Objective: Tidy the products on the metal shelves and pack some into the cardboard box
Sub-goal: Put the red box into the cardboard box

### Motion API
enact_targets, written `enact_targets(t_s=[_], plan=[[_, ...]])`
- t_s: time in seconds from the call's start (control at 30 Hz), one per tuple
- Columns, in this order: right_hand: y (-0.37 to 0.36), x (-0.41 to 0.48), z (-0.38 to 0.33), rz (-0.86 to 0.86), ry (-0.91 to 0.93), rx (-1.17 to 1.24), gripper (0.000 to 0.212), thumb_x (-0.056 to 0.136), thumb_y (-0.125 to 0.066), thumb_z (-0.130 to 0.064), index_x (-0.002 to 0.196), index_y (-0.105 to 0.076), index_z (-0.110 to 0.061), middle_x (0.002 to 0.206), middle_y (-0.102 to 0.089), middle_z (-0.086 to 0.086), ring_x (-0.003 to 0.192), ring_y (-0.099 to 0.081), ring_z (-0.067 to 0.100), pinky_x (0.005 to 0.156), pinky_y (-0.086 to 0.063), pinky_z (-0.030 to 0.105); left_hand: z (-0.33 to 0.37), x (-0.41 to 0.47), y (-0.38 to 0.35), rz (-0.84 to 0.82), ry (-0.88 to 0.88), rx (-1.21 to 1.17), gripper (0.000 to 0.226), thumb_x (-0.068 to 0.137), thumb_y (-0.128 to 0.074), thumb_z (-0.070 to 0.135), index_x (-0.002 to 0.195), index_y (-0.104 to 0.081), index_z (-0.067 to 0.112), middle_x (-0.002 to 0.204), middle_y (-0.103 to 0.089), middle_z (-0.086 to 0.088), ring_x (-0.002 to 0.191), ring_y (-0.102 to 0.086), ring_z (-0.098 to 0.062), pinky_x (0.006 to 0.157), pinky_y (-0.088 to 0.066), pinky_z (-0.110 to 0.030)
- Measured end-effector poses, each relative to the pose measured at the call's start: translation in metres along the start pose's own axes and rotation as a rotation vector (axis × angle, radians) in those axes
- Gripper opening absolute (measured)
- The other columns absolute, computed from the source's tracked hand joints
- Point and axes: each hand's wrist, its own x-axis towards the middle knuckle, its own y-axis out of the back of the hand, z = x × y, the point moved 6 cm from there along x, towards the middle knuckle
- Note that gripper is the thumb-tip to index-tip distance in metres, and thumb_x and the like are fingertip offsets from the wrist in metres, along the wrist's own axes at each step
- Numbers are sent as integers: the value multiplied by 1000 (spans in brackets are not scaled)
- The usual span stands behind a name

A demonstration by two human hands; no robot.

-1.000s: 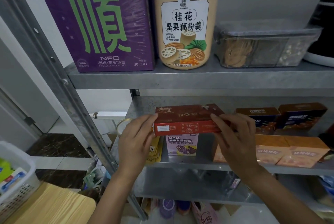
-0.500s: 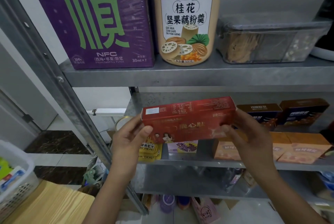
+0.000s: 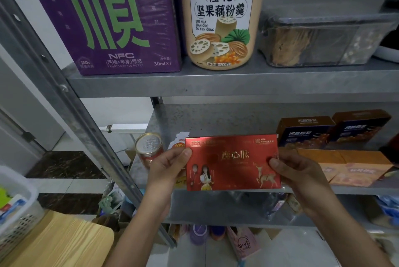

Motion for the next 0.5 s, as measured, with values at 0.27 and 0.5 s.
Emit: enact_targets(t_s=[0.27,0.5], plan=[[14,-9,17,43,-196,133,59,50,-87,-32,95,-68,0,88,-75,16,70,-73,21,70,-50,33,-12,-3,-10,-54,80,65,18,86,-63,14,102,-72,11,94,-76,-9,81,-73,-20,77,-58,-35],[20,-19,22,-113,-274,123,95,32,-95,-45,112,-63,-7,104,-73,17,92,-71,32,68,-60,31,-18,-5,-22,-101,109,95,15,90,-61,4,99,-72,8,85,-77,-4,73,-73,-14,64,-56,-24]])
